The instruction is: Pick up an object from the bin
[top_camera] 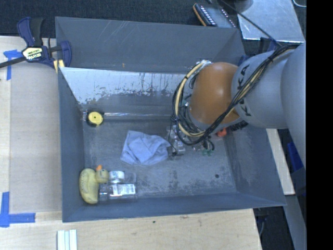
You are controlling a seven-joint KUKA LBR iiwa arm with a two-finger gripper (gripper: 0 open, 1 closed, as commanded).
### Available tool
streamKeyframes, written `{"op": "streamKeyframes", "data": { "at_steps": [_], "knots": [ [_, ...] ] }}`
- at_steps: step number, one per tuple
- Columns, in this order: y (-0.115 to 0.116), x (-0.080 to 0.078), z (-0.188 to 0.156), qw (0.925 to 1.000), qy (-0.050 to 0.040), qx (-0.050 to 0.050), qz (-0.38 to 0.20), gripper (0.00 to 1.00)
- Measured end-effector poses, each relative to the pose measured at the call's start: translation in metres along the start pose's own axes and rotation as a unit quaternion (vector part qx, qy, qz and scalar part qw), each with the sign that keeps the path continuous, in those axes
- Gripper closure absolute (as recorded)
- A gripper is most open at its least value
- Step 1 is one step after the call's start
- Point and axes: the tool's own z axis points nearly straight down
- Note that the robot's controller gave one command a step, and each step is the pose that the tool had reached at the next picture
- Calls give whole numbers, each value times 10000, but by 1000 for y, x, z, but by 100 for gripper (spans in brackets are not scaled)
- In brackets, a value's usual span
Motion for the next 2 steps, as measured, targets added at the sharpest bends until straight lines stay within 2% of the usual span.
{"op": "streamKeyframes", "data": {
  "at_steps": [1,2],
  "knots": [
    [0,0,0,10000,0,0,-2,100],
    [2,-5,-90,10000,24,-1,89,100]
  ]
}}
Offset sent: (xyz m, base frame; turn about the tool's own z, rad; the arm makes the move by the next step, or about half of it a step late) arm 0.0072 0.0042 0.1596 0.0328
